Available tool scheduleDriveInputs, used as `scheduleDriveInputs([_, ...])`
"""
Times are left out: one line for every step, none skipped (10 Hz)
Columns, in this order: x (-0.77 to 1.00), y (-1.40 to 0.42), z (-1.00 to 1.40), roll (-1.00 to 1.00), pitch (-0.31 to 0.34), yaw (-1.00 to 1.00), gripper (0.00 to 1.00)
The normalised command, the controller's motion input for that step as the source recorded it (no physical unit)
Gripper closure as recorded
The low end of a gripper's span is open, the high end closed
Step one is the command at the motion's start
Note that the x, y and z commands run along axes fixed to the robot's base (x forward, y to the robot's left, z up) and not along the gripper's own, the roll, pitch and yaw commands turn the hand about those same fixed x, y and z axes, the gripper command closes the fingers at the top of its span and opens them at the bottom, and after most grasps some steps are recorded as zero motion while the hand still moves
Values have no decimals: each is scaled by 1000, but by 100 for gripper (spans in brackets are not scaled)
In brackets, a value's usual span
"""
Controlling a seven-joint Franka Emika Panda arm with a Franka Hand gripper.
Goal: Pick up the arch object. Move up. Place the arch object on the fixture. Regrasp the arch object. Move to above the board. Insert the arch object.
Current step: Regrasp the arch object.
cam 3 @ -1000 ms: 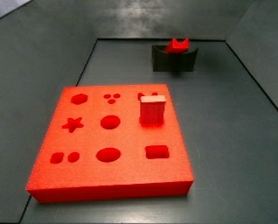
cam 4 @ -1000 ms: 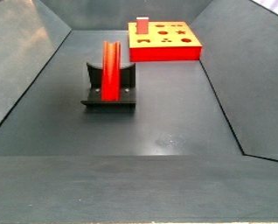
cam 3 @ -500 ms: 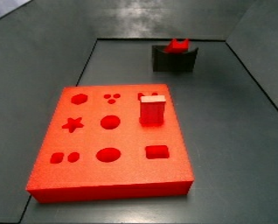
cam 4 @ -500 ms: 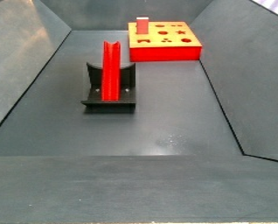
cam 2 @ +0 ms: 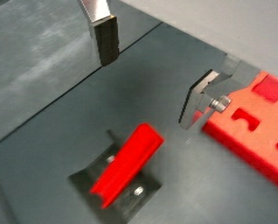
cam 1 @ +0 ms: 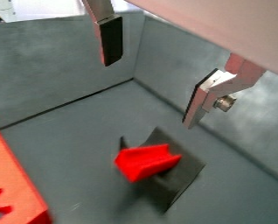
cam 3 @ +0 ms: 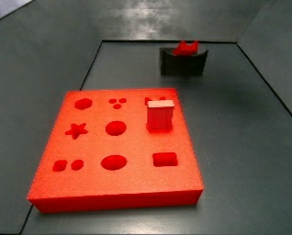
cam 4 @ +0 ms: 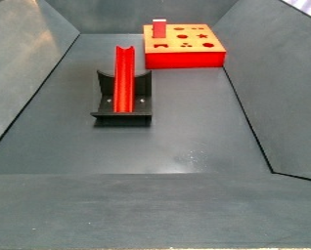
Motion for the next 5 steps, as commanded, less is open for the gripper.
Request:
scheduleDriveInputs([15, -21, 1, 1000, 19, 25, 0])
scheduleDriveInputs([32, -25, -2, 1000, 30, 29, 0])
scheduleDriveInputs([42, -27, 1, 1000, 42, 32, 0])
scheduleDriveInputs([60, -33, -2, 1000, 62, 39, 0])
scheduleDriveInputs([68, -33, -5, 1000, 75, 44, 0])
